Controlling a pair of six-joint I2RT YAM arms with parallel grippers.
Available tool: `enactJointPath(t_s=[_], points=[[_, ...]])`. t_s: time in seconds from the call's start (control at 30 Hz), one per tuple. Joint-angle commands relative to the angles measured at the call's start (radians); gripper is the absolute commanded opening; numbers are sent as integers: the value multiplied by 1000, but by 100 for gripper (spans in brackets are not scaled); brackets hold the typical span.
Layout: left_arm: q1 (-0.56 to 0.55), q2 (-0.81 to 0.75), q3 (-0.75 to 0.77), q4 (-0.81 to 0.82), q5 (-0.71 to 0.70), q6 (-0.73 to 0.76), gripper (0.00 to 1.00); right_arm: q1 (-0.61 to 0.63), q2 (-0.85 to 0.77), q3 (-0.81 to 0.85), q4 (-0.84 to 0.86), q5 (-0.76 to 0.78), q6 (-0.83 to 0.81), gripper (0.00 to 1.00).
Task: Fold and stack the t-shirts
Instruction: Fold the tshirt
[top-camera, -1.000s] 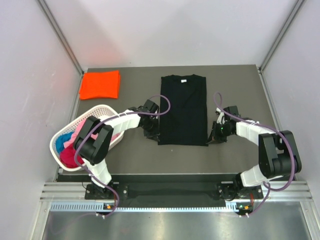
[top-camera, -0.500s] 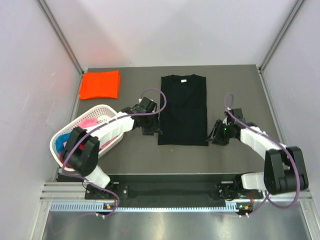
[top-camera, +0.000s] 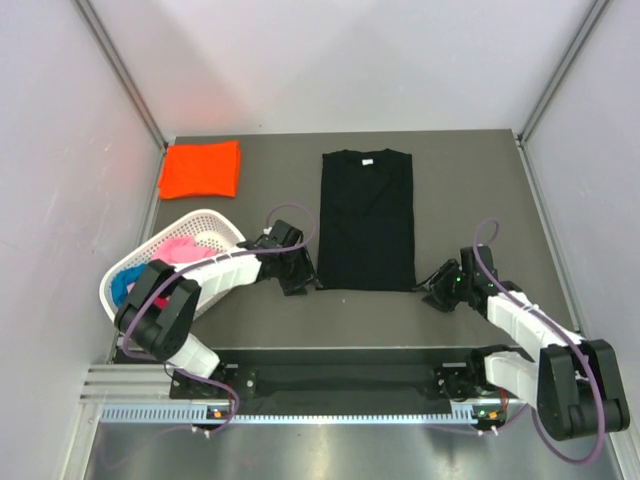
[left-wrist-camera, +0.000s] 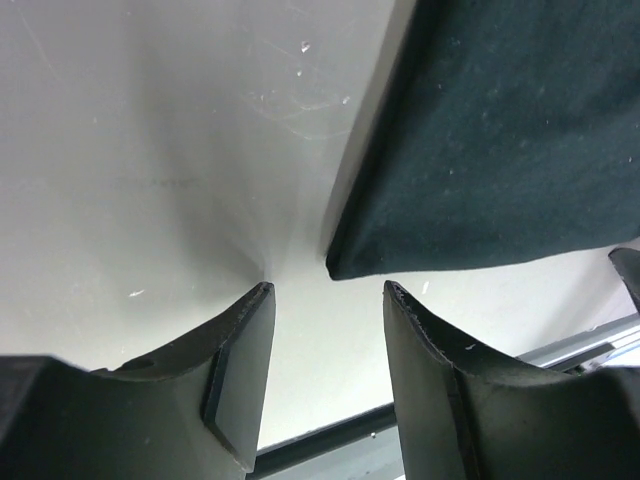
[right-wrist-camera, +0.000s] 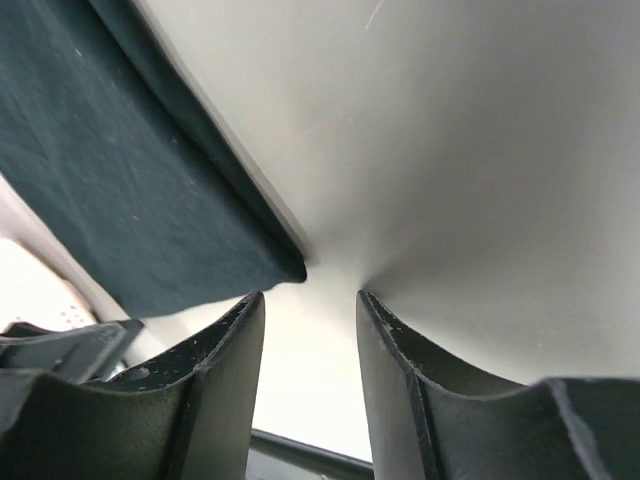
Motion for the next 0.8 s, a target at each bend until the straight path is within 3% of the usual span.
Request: enactJointPath(t_s=[0.0, 0.63, 0.77], points=[[-4, 5, -3, 78, -14, -40, 52, -9, -22, -25, 87, 51, 83, 43], [-53, 90, -17, 117, -48, -90, 43, 6, 65, -91, 208, 46, 172, 42], [-54, 99, -17, 120, -48, -91, 34, 9, 82, -96, 228, 41, 172, 35]])
